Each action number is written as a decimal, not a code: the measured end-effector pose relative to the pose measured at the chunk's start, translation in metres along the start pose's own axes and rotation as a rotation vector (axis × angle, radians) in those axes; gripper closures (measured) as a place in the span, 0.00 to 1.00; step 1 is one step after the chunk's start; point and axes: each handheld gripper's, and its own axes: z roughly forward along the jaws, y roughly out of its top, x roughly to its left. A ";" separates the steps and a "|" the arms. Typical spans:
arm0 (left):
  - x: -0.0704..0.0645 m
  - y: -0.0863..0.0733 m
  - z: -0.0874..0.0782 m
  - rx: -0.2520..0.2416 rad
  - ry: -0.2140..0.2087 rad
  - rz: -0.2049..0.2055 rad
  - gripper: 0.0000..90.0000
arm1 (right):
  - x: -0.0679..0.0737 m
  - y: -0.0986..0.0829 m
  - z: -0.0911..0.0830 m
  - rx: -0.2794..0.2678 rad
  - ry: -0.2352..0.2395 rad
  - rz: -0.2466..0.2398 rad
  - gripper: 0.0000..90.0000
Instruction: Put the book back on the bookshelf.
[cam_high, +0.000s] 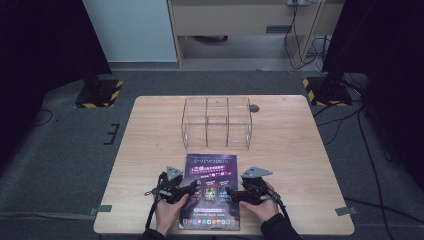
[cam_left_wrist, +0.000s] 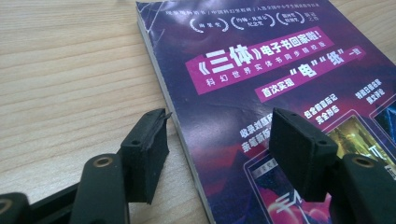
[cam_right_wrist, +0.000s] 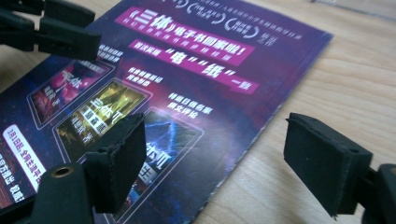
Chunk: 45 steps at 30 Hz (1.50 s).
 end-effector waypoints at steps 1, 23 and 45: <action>-0.001 0.000 0.000 -0.001 0.000 0.000 0.41 | 0.001 -0.001 0.001 -0.003 0.001 0.002 0.25; -0.009 -0.001 0.007 -0.038 0.040 -0.004 0.39 | 0.011 -0.008 0.011 0.009 0.001 0.000 0.26; 0.009 -0.004 -0.010 -0.120 -0.120 -0.202 0.54 | 0.007 -0.011 0.011 -0.031 0.026 0.041 0.25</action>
